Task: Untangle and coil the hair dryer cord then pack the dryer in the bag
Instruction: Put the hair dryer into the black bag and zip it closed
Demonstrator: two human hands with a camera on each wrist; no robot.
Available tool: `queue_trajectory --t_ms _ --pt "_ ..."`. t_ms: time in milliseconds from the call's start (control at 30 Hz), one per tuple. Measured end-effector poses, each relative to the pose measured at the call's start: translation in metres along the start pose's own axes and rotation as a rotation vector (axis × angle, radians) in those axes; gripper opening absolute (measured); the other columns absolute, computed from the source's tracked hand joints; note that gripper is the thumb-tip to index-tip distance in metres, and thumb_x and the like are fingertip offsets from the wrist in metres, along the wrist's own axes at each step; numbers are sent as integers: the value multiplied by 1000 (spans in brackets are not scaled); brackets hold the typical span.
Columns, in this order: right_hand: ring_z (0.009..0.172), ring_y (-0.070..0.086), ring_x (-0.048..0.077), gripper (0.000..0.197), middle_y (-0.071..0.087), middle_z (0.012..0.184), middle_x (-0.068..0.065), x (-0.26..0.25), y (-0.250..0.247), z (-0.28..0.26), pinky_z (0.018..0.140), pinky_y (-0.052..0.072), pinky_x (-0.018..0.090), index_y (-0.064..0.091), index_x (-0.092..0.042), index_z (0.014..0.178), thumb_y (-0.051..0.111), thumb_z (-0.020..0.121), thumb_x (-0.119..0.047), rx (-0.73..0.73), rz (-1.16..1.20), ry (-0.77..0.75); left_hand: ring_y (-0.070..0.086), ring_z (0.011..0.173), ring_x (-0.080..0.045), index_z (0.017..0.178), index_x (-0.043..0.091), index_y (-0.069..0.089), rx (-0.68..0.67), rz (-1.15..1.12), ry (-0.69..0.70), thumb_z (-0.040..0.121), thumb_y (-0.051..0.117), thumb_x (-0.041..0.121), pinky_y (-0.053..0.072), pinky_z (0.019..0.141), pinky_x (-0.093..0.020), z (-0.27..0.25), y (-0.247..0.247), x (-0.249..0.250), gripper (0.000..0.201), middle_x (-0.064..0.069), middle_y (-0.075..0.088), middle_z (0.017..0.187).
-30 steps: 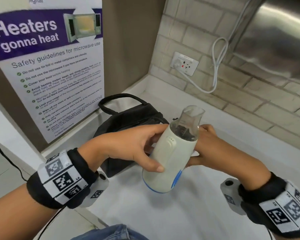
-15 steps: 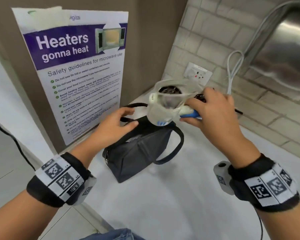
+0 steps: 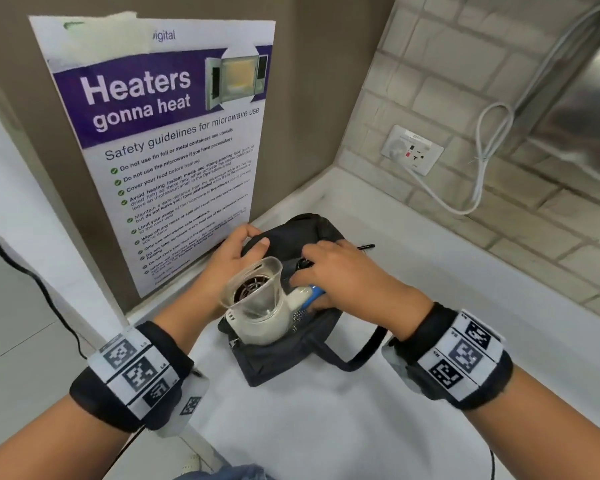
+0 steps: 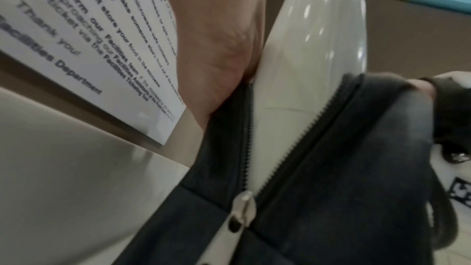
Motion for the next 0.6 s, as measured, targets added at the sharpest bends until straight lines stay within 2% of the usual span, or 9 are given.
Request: queue_trajectory --t_ms 33,100,200,300,433,500,600 --pt "99 47 22 39 50 103 3 3 2 3 77 31 33 62 -30 116 68 78 -37 -12 28 -23 47 55 -4 92 12 49 -7 -20 -7 96 50 20 41 54 -17 -1 1 0 9 -1 50 69" --pt "93 48 20 39 48 95 0 6 8 10 71 29 29 64 -33 113 72 75 -38 -30 90 -55 46 54 -5 94 11 50 -47 -52 -24 96 50 21 40 53 -18 -2 5 0 10 -1 48 66" --pt "89 50 20 36 46 89 -1 8 21 20 68 37 31 67 -31 107 74 72 -35 -116 156 -85 51 60 -9 97 9 51 -97 -64 -45 95 51 21 44 57 -21 -3 8 0 12 -2 53 71" --pt "93 53 24 38 54 100 3 8 33 28 76 47 37 68 -28 107 76 70 -27 -188 233 -70 56 59 -4 95 12 53 -94 -72 -54 95 51 19 48 58 -20 -2 10 1 7 2 59 72" --pt "101 55 27 29 59 112 7 2 48 35 82 42 31 70 -16 103 72 74 -13 -228 300 -85 59 63 -5 97 8 53 -110 -92 -50 96 50 17 50 59 -16 -3 13 2 10 0 63 75" --pt "101 55 27 25 59 114 9 1 54 37 80 39 28 69 -10 104 68 79 -10 -236 316 -64 60 66 -8 96 8 53 -119 -109 -59 95 51 18 51 62 -20 -5 14 2 10 -3 64 77" --pt "100 55 30 24 59 114 13 3 62 38 77 34 24 68 -7 104 67 80 -7 -255 344 -33 62 74 -14 98 11 55 -111 -35 -43 95 53 20 52 73 -32 -5 11 2 10 -7 66 85"
Point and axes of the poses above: each hand's wrist, its own z-axis towards the middle knuckle, its own y-axis out of the palm, x = y × z, the point moved 5 cm from there along z, towards the middle knuckle
